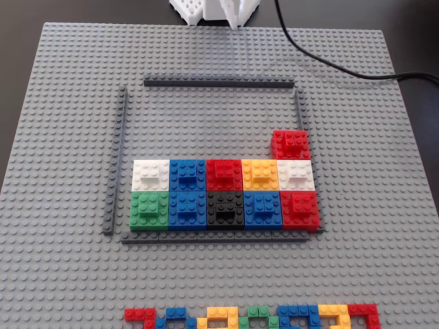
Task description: Grab the cube and place it into the grid
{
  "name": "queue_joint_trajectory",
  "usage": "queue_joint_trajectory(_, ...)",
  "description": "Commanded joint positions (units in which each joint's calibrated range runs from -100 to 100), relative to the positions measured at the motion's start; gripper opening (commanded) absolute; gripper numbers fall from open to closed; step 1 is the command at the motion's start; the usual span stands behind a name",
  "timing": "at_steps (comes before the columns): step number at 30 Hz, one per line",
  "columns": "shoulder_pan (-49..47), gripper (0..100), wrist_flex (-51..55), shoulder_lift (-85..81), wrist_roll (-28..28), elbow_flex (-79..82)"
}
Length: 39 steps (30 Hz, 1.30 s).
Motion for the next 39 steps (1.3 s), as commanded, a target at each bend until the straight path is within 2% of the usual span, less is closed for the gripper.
queue_joint_trajectory(1, 0.26, 0, -0.96, -5.68, 0.39, 3.4)
queue_joint_trajectory(12, -0.18, 0, -3.25, -11.79, 0.05, 15.37)
queue_joint_trajectory(39, -0.33, 0, -5.35, -11.7, -0.05, 32.58)
